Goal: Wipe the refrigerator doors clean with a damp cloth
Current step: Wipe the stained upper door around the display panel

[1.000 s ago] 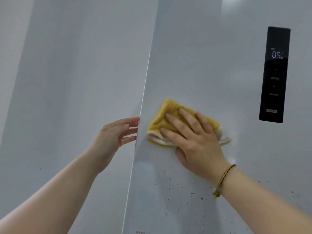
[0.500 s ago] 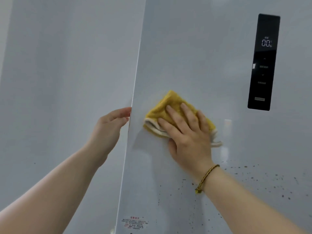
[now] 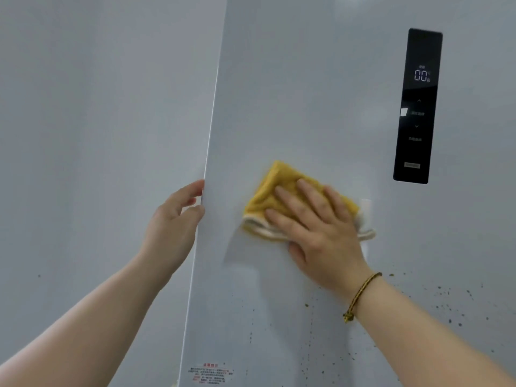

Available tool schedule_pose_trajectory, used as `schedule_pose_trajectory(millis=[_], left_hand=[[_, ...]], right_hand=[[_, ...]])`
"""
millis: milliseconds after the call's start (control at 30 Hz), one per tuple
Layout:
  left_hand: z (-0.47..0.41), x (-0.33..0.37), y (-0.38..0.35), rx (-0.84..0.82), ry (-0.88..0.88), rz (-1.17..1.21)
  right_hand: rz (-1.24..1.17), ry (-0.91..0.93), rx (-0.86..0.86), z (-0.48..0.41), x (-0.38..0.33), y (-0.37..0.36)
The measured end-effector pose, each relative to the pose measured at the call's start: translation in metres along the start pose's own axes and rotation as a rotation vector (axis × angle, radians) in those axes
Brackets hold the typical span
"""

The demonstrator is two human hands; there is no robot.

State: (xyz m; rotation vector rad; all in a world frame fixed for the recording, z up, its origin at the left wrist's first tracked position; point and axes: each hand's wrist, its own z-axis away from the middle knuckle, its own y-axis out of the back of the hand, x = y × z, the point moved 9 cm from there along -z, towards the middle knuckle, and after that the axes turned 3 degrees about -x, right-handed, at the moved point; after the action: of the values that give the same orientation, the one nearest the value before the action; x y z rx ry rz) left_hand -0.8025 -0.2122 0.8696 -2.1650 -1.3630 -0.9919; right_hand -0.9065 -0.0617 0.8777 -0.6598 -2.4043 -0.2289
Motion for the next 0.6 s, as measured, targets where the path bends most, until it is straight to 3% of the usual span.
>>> schedule_pose_trajectory(millis=[67,133,200,300,400,467,600], left_hand=[[0.001,0.000,-0.002,0.015,-0.016,-0.019],[0.002,0.000,-0.004,0.030,-0.031,-0.051],[0.003,0.001,-0.005,0.052,-0.034,-0.083],[0.005,0.004,-0.005,0.105,-0.049,-0.192],[0.014,0.018,-0.011,0.172,-0.134,-0.336],[0.023,0.034,-0.029,0.150,-0.267,-0.390],[0.042,0.056,-0.084,0.062,-0.547,-0.478]], right_hand=[[0.023,-0.190,0.048,0.003,0.009,0.006],[0.020,-0.258,0.043,0.015,-0.004,0.002],[0.000,-0.152,-0.012,0.030,-0.027,-0.004],[-0.031,0.167,-0.121,0.049,-0.051,-0.009],[-0.010,0.379,-0.160,0.052,-0.037,-0.008],[0.011,0.313,-0.116,0.042,-0.002,0.001],[0.019,-0.034,-0.010,0.043,0.071,0.027]])
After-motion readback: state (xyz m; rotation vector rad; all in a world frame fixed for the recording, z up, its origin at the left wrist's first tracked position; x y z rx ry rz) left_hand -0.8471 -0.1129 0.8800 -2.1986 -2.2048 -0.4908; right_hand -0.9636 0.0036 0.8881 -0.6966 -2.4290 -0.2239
